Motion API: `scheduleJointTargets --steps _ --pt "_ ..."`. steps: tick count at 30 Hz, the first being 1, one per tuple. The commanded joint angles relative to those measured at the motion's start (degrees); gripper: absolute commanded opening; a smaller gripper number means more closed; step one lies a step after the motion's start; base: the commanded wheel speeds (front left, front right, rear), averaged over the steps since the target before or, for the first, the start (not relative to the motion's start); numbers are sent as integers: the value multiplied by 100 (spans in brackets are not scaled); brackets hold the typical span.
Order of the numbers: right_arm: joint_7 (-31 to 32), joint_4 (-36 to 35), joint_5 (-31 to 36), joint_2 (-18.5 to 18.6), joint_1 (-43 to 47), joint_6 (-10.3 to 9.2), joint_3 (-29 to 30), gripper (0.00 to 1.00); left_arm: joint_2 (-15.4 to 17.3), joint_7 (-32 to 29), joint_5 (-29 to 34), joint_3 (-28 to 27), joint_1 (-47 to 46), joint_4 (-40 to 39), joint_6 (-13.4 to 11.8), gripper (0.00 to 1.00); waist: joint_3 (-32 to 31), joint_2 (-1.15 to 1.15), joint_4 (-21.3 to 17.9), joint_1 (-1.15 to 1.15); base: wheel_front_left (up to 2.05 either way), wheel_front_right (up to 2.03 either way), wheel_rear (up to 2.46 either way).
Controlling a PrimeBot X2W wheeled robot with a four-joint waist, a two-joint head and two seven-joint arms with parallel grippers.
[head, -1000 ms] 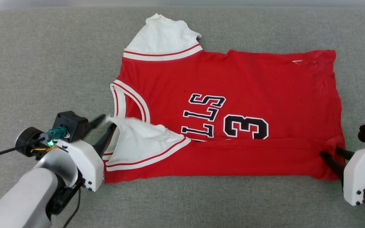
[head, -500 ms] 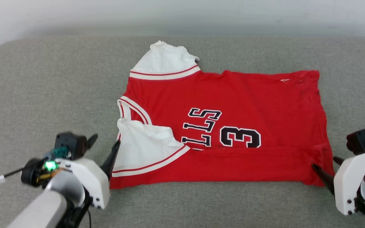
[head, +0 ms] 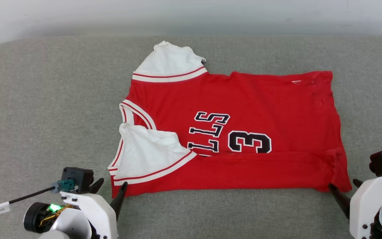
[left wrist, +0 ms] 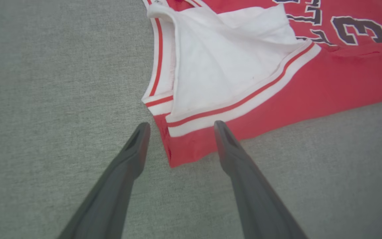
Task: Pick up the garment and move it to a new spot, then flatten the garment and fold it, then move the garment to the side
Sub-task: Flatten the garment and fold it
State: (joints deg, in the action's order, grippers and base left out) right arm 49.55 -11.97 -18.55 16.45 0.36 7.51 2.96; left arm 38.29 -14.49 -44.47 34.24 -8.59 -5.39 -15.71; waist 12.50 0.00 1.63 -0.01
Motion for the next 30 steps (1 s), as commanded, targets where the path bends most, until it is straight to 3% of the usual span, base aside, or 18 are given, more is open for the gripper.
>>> scheduleJointTargets --steps 1,12,13,15,23,30 --pt "19 -135 48 -109 66 -5 44 100 -16 14 1 -42 8 64 -49 100 116 0 -48 1 0 0 0" --pt "-27 -563 189 -312 -155 -5 42 100 -242 -216 -141 173 -64 944 97 100 509 0 -273 1 0 0 0" --pt "-27 -579 198 -313 -155 -5 47 100 -280 -247 -169 214 -64 1019 132 77 522 0 -280 1 0 0 0" --pt "-25 -601 221 -303 -151 -5 66 100 -351 -299 -186 307 -69 1145 210 2 538 0 -286 1 0 0 0" --pt "-70 -485 527 25 -147 -5 43 100 -444 -105 -190 331 -99 1139 355 0 309 0 -179 1 0 0 0" --pt "-134 168 567 -40 -176 -5 175 100 -228 37 77 238 -311 376 220 0 219 0 41 1 0 0 0"
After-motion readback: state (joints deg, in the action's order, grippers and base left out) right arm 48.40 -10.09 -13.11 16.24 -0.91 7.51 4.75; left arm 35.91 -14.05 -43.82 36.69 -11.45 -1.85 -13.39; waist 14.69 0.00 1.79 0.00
